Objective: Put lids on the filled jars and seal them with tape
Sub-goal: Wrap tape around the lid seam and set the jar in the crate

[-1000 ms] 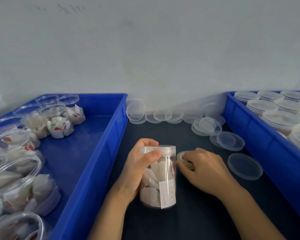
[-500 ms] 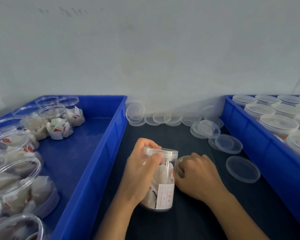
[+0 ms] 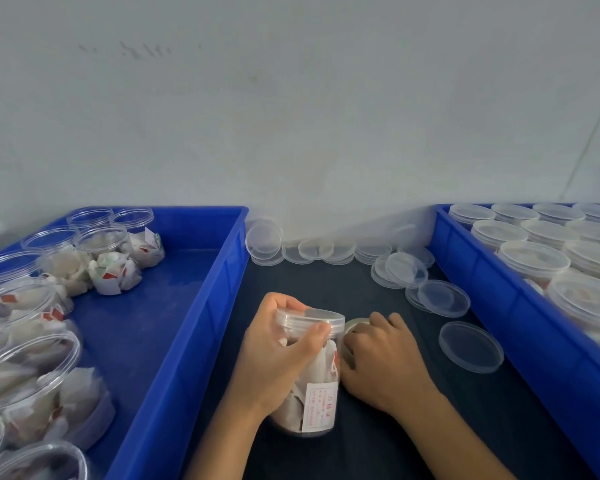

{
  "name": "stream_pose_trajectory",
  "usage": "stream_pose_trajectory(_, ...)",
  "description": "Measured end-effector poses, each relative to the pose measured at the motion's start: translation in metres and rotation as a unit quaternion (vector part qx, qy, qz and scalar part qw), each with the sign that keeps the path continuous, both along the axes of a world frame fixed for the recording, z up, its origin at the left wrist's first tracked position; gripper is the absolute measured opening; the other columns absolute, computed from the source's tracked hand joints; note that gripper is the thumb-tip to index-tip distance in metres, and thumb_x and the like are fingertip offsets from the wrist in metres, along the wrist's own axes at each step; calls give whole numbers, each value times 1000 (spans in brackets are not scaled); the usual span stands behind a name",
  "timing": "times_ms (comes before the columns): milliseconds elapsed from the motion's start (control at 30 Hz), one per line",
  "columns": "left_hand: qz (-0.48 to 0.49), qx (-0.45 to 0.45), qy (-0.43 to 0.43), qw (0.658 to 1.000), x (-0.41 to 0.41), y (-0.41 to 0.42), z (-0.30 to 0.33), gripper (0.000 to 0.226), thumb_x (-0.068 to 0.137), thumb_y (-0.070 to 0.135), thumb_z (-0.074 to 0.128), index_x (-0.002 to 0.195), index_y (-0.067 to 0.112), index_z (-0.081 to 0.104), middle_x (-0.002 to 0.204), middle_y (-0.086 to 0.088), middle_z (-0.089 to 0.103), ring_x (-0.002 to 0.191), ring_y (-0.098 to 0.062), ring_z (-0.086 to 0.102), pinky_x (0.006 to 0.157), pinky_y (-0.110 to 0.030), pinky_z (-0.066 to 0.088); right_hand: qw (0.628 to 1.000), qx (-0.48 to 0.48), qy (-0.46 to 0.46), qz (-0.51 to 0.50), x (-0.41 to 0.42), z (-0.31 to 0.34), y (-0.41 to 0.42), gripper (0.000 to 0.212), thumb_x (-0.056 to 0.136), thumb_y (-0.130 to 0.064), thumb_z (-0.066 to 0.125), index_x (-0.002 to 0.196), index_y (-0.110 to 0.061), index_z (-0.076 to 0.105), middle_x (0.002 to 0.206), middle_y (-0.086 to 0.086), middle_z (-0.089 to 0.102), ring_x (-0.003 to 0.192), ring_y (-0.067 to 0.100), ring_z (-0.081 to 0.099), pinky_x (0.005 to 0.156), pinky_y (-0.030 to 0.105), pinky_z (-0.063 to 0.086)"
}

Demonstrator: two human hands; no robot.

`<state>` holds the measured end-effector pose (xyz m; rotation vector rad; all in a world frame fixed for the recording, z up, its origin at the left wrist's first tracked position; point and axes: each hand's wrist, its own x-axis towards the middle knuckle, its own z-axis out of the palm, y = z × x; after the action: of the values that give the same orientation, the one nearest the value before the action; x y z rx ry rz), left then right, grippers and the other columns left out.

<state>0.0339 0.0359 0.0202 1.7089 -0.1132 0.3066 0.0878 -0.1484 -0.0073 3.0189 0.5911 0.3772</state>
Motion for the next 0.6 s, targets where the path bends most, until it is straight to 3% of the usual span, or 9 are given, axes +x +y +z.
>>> stream_pose_trajectory(100, 10, -3, -8, 1000, 0, 1, 1, 55, 73, 60, 76, 108, 20, 60, 98, 6, 77, 86, -15, 78, 71, -27, 62, 999, -43, -4, -10, -4, 12, 6, 65, 90, -60, 4, 73, -26, 56, 82, -3, 64, 82, 21, 42, 84, 43, 30)
stream_pose_trajectory(167, 14, -19, -14, 1000, 0, 1, 0, 55, 75, 58, 76, 110, 18, 62, 98, 6, 77, 85, -13, 78, 69, -23, 61, 999, -34, -25, -23, -5, 22, 8, 56, 98, -54, 15, 89, -26, 62, 94, -3, 65, 89, 21, 47, 88, 43, 35)
stream_pose_trajectory(267, 7, -25, -13, 1000, -2, 1, -1, 54, 77, 58, 77, 113, 21, 61, 102, 7, 77, 88, -14, 78, 71, -22, 60, 993, 104, -61, -9, -6, 36, 5, 25, 103, -29, 45, 120, -30, 63, 113, -9, 64, 103, 18, 54, 91, 38, 43)
stream_pose_trajectory(333, -19, -25, -13, 999, -3, 0, -2, 53, 79, 57, 79, 115, 24, 59, 105, 4, 76, 92, -17, 78, 74, -24, 60, 968, 249, -21, 26, -10, 45, 4, 42, 101, -10, 51, 135, -32, 60, 118, -11, 62, 107, 15, 58, 90, 38, 50)
stream_pose_trajectory(400, -33, -35, -22, 999, -4, -2, -3, 50, 83, 54, 79, 117, 23, 58, 107, -1, 76, 94, -22, 78, 77, -30, 62, 933, 353, 27, 69, -19, 53, 6, 48, 102, -5, 49, 135, -37, 62, 116, -16, 61, 103, 7, 61, 85, 37, 55)
stream_pose_trajectory(500, -24, -35, -40, 998, -6, -4, -3, 44, 87, 52, 76, 114, 21, 60, 107, -3, 76, 94, -24, 77, 77, -33, 63, 907, 405, 84, 80, -37, 61, 12, 41, 103, -9, 45, 116, -39, 69, 112, -20, 63, 101, 5, 63, 86, 38, 57)
stream_pose_trajectory(600, -19, -12, -41, 999, -7, -5, 1, 35, 85, 54, 77, 109, 34, 62, 107, 2, 75, 94, -19, 77, 77, -29, 62, 883, 449, 128, 50, -47, 70, 10, 32, 104, -16, 44, 103, -32, 71, 111, -19, 64, 102, 5, 63, 91, 44, 56)
